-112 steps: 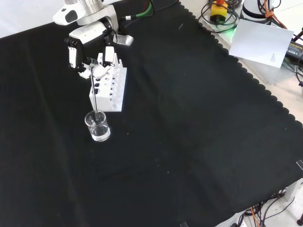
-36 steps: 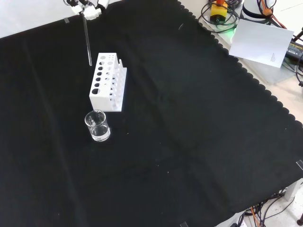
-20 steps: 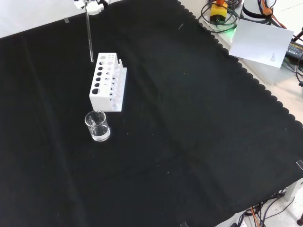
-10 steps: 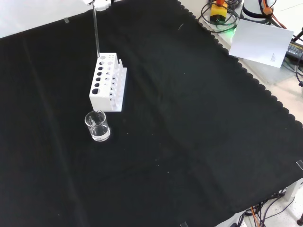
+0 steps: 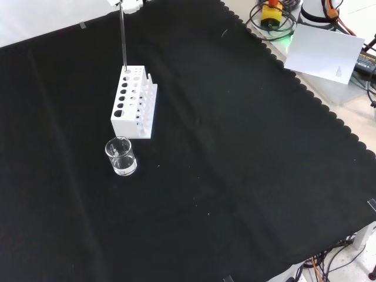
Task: Put the glass rod back on the white test tube rack.
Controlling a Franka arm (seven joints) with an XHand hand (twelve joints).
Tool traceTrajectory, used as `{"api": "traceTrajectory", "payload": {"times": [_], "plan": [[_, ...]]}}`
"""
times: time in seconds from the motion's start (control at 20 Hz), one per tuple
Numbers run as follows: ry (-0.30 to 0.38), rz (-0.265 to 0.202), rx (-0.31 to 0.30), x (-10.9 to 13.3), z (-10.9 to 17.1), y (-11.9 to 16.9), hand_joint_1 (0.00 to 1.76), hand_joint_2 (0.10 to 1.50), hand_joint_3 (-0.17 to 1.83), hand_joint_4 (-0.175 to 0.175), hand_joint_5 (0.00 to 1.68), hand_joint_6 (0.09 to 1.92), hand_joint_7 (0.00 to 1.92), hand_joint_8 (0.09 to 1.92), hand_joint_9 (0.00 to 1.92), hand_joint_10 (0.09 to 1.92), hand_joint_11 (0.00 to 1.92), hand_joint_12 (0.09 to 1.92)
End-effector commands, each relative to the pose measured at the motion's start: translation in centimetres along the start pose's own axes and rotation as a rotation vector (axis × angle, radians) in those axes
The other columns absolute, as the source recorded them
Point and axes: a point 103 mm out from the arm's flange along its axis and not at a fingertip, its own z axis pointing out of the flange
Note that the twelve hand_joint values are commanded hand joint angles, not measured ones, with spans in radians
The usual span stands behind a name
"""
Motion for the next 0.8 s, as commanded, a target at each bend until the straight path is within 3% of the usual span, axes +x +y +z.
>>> {"api": "traceTrajectory", "payload": {"times": [0.05,0.8], "plan": [[-0.004,-0.012,0.009,0.5,0.3,-0.4,1.31,0.61,0.93,-0.175,1.07,0.88,1.15,1.3,1.68,0.83,1.68,0.79],[0.017,-0.035,0.043,1.3,2.0,-0.4,1.31,0.61,0.93,-0.175,1.07,0.88,1.15,1.3,1.68,0.83,1.68,0.79]]}}
